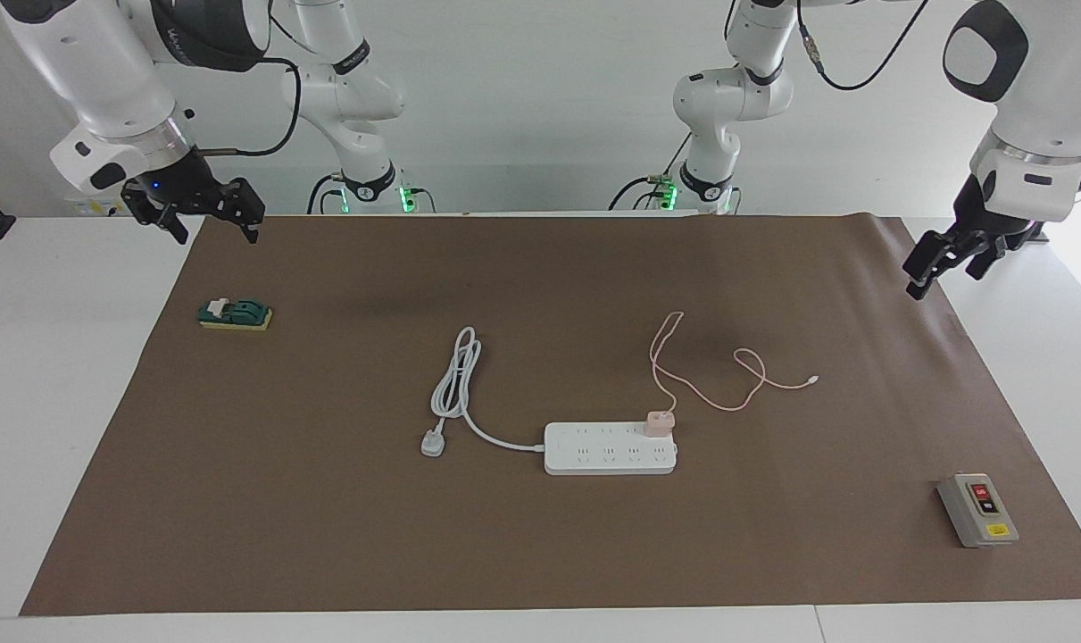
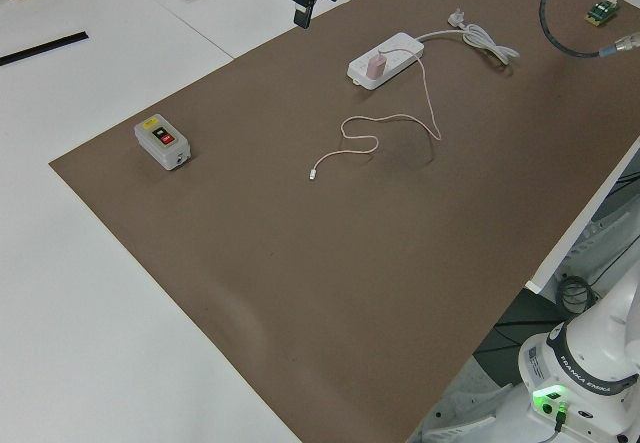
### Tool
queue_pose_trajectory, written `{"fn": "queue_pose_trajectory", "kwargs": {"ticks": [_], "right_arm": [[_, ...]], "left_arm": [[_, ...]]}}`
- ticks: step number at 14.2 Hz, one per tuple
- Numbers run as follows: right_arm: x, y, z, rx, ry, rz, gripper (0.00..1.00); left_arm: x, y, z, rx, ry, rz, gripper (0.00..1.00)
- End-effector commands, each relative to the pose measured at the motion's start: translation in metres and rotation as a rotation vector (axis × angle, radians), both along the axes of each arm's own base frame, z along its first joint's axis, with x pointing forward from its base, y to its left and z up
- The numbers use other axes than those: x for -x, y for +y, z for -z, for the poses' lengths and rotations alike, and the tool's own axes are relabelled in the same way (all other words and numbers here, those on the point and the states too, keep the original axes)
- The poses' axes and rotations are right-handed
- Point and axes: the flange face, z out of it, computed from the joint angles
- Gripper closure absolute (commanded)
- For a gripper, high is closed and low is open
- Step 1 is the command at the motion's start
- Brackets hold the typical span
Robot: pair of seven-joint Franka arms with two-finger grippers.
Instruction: Plug charger into power strip
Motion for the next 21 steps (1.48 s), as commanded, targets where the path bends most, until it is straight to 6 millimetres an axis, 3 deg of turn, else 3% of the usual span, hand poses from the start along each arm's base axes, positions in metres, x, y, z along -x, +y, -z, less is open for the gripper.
{"fn": "queue_pose_trajectory", "kwargs": {"ticks": [1,3,7,21], "right_arm": [[0.007,-0.001,-0.003,-0.013,0.007,0.001,0.00],[0.006,-0.001,-0.004,-0.013,0.005,0.001,0.00],[0.007,0.000,-0.004,-0.014,0.005,-0.001,0.00],[0.007,0.002,-0.005,-0.016,0.004,-0.005,0.00]], "left_arm": [[0.026,-0.030,0.005,0.001,0.031,0.067,0.00],[0.037,-0.035,-0.003,-0.008,0.063,0.171,0.00],[0.052,-0.044,-0.018,0.082,0.061,0.185,0.00],[0.061,-0.048,-0.019,0.080,0.139,0.178,0.00]]}}
